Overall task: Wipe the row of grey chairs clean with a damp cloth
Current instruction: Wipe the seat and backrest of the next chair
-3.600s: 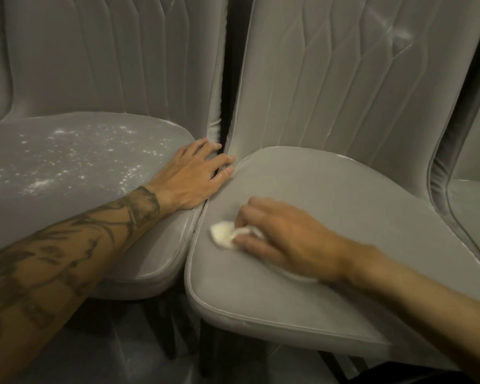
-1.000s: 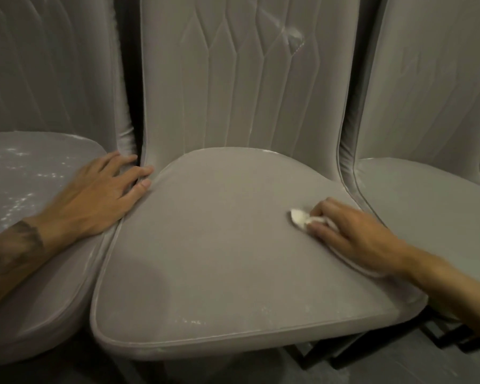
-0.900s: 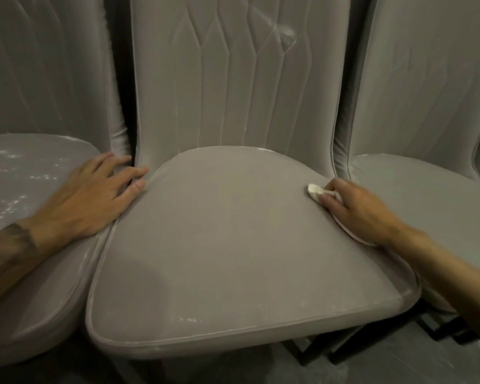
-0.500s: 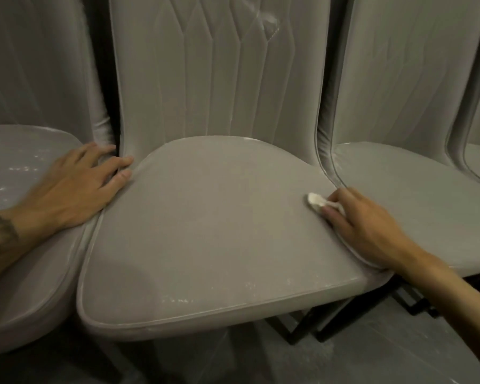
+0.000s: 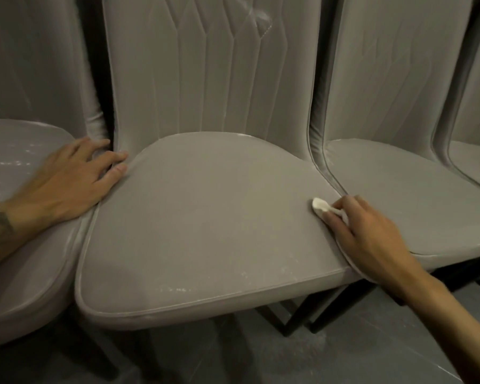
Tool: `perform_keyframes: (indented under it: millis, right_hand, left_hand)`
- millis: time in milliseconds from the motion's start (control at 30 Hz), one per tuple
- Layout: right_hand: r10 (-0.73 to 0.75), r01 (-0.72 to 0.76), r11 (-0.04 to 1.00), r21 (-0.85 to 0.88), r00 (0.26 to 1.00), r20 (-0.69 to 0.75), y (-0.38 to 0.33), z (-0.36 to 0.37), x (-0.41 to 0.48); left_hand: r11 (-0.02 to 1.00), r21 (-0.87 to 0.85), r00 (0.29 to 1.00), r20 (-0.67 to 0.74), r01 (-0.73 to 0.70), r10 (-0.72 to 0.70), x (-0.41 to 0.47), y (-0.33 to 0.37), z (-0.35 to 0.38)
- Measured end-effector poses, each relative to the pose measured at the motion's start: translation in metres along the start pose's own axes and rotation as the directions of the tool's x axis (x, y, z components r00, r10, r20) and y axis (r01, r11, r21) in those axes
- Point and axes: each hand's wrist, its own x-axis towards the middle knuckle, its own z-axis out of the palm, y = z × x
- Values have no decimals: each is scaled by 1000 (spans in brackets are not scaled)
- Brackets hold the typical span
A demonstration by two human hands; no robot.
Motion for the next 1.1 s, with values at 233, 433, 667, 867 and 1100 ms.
perform_keyframes:
  millis: [233, 433, 667, 867, 1100]
  right_hand:
    - [-319, 315, 941, 125, 948, 12, -118, 30, -22]
    - [-108, 103, 992, 77, 992, 64, -36, 3, -10]
    - [-355, 359, 924, 132, 933, -50, -157, 27, -25]
    - [-454, 435, 877, 201, 889, 58, -153, 27, -21]
    - [-445, 456, 881, 130, 890, -101, -187, 36, -30]
  left_hand:
    - [1000, -11, 1000, 2, 0, 0, -5, 11, -9]
    - [1000, -9, 1000, 8, -2, 2, -8, 17, -15]
    - [1000, 5, 1000, 8, -16, 16, -8, 18, -17]
    - [1000, 3, 1000, 16, -14, 14, -9, 19, -19]
    - [1000, -23, 1000, 13, 14, -13, -11, 24, -22]
